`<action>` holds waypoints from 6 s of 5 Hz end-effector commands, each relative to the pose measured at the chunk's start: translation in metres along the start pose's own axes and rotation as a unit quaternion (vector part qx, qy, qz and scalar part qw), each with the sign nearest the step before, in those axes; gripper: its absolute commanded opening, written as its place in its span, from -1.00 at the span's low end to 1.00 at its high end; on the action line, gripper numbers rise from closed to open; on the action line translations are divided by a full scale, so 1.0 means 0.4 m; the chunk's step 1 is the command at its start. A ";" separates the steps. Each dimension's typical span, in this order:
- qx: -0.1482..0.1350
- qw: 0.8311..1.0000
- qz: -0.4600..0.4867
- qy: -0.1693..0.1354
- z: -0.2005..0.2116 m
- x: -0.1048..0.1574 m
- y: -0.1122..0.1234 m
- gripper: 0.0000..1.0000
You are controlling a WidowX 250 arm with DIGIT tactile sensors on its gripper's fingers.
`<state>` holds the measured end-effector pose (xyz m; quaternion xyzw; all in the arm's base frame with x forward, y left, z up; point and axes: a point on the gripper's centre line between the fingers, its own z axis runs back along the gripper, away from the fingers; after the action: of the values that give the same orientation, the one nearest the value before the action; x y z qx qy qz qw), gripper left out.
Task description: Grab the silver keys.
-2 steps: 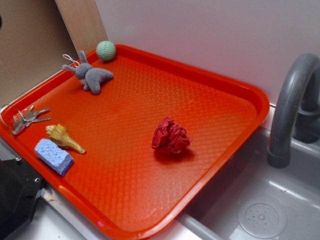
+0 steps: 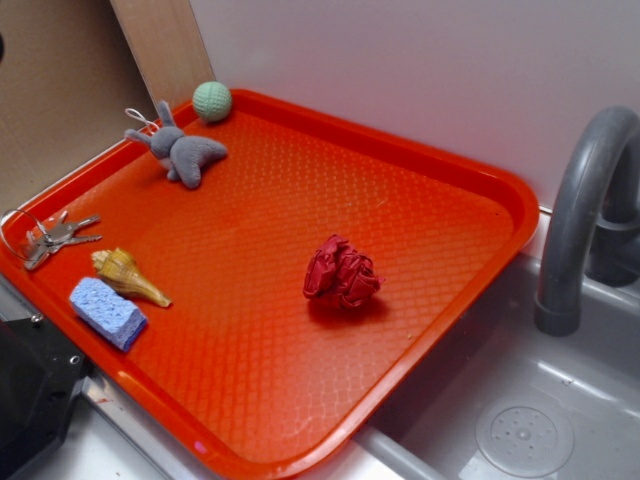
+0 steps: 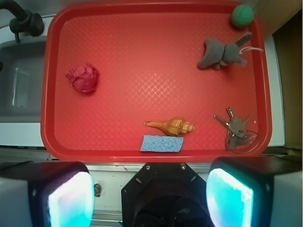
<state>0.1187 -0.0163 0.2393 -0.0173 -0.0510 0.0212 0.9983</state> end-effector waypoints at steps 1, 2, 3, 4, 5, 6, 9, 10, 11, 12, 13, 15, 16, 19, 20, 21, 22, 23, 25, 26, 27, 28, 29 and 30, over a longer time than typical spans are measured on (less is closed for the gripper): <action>-0.003 0.991 0.131 0.002 -0.119 0.155 0.179 1.00; 0.017 0.972 0.235 0.007 -0.175 0.174 0.278 1.00; 0.008 0.945 0.326 -0.006 -0.168 0.136 0.322 1.00; 0.024 0.929 0.367 -0.033 -0.156 0.084 0.302 1.00; 0.045 0.921 0.386 -0.035 -0.177 0.037 0.315 1.00; 0.071 0.914 0.396 -0.059 -0.179 -0.002 0.331 1.00; 0.063 0.898 0.435 -0.030 -0.284 -0.029 0.446 1.00; 0.058 0.901 0.429 -0.017 -0.261 -0.080 0.453 1.00; 0.060 0.909 0.412 -0.010 -0.262 -0.129 0.440 1.00; 0.060 0.917 0.394 -0.010 -0.275 -0.161 0.432 1.00; 0.038 0.927 0.373 -0.014 -0.295 -0.191 0.425 1.00; 0.041 0.941 0.333 -0.049 -0.317 -0.231 0.404 1.00; 0.052 0.938 0.338 -0.054 -0.310 -0.243 0.404 1.00; 0.068 0.938 0.332 -0.066 -0.278 -0.252 0.422 1.00; 0.068 0.938 0.332 -0.066 -0.278 -0.252 0.422 1.00; 0.068 0.938 0.332 -0.066 -0.278 -0.252 0.422 1.00; 0.091 0.937 0.332 -0.063 -0.300 -0.150 0.451 1.00; 0.104 0.932 0.341 -0.065 -0.339 -0.083 0.474 1.00; 0.102 0.930 0.347 -0.061 -0.372 -0.037 0.487 1.00; 0.105 0.936 0.332 -0.049 -0.393 -0.046 0.478 1.00; 0.113 0.938 0.325 -0.041 -0.421 -0.054 0.469 1.00; 0.118 0.944 0.307 -0.030 -0.455 -0.057 0.449 1.00; 0.124 0.941 0.314 -0.032 -0.498 -0.044 0.443 1.00; 0.120 0.942 0.310 -0.034 -0.508 -0.033 0.443 -1.00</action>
<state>0.1275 0.1501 0.0301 0.0887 -0.0699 0.3388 0.9341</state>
